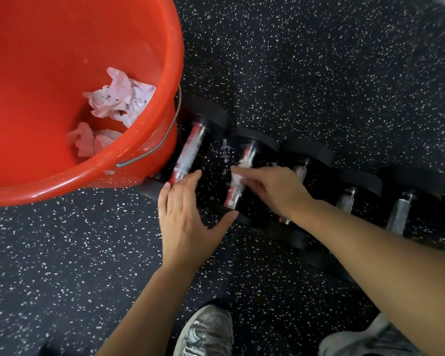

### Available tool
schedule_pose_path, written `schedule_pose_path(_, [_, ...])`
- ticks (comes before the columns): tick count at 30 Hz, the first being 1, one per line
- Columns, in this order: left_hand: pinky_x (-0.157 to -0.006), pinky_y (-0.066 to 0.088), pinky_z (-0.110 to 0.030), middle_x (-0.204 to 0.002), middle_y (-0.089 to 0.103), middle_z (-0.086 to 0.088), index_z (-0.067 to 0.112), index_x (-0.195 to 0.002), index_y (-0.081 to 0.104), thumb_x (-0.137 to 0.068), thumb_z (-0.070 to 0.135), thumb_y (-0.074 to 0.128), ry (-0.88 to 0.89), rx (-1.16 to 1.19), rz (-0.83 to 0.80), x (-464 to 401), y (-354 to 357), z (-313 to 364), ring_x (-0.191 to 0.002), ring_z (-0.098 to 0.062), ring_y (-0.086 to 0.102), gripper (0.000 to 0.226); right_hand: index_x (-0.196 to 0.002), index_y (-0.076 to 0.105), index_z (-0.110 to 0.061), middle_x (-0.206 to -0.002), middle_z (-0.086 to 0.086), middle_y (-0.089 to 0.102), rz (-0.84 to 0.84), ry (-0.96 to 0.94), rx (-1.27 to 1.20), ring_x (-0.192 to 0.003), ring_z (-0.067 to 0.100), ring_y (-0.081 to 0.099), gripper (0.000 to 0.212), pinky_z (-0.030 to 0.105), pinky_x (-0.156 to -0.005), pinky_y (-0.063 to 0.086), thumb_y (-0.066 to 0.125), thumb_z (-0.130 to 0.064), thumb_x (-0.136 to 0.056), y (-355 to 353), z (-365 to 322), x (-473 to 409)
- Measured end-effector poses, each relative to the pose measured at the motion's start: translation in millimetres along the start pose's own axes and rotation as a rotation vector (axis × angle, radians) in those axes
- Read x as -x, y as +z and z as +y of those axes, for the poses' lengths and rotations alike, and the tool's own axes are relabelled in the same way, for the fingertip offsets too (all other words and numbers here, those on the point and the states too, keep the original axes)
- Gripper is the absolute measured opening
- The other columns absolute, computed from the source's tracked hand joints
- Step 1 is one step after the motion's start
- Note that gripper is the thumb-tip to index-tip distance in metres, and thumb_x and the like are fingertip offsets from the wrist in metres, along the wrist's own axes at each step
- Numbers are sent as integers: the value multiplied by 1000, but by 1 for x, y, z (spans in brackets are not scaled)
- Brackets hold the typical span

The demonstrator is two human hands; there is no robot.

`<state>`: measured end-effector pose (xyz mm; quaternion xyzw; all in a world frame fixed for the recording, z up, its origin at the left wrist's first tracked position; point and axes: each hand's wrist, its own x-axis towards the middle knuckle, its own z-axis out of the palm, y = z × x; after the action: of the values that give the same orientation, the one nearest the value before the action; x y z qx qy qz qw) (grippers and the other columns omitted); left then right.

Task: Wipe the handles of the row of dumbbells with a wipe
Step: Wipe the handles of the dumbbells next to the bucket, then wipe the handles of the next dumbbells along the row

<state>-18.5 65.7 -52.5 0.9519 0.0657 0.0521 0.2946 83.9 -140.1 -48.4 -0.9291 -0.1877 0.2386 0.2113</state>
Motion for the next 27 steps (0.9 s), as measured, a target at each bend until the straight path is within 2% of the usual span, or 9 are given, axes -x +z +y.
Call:
schedule_pose_path(2, [-128,16,-43,-137,60,-4,7,-147,45,-79,68,72,1,0,0,0,0,0,-133,-23,54,95,-143,43,-58,-144,-5,62,-167,-70,37,-127,20,63,42,39,-106,51,44,-44,-103,3,-9,3])
schedule_pose_path(5, [-129,13,-40,-136,60,-5,8,-147,44,-78,66,73,1,5,3,0,0,1,-132,-23,54,95,-143,42,-59,-146,-6,60,-307,-142,156,-129,18,61,48,39,-108,48,35,-52,-97,0,-17,2])
schedule_pose_path(7, [-129,12,-39,-136,60,-4,8,-147,44,-78,66,75,1,3,1,0,0,1,-132,-22,53,95,-144,45,-54,-142,-3,63,-200,-119,73,-121,19,67,48,40,-106,51,35,-54,-97,-6,-18,1])
schedule_pose_path(10, [-128,14,-41,-135,60,-4,7,-148,44,-80,66,74,6,5,2,0,-1,1,-132,-22,54,95,-145,50,-45,-117,3,77,114,-7,7,-90,19,73,41,35,-85,57,41,-46,-105,-11,-5,-6])
schedule_pose_path(13, [-128,15,-43,-135,60,-4,7,-148,44,-80,67,74,6,1,-3,0,-1,1,-132,-23,54,96,-146,50,-44,-114,4,78,161,56,52,-94,26,73,39,36,-81,57,43,-42,-107,-8,0,-14])
schedule_pose_path(17, [-128,18,-45,-138,59,-4,9,-149,41,-79,69,73,0,-15,-24,-1,-2,1,-135,-22,53,98,-142,52,-48,-131,2,71,38,-24,16,-109,24,71,38,31,-87,53,46,-41,-106,-1,-2,-9])
schedule_pose_path(20, [-127,18,-47,-141,57,-4,11,-150,39,-79,70,72,-5,-17,-37,-1,-4,2,-137,-22,51,98,-141,49,-55,-141,-3,64,-88,-59,25,-122,22,66,39,38,-101,53,41,-51,-103,-2,-6,-4])
schedule_pose_path(24, [-127,17,-47,-145,55,-5,11,-152,38,-80,69,69,-1,-29,-50,-2,-6,6,-140,-23,48,98,-140,48,-58,-141,-3,65,-292,-106,127,-123,21,65,38,39,-102,52,46,-49,-103,-6,-19,-4])
schedule_pose_path(27, [-125,21,-48,-146,53,-6,11,-152,37,-81,64,71,13,-26,-39,-2,-7,11,-139,-25,47,95,-141,48,-55,-136,-9,67,-303,-134,96,-119,17,66,38,38,-100,52,46,-48,-104,-12,-26,2])
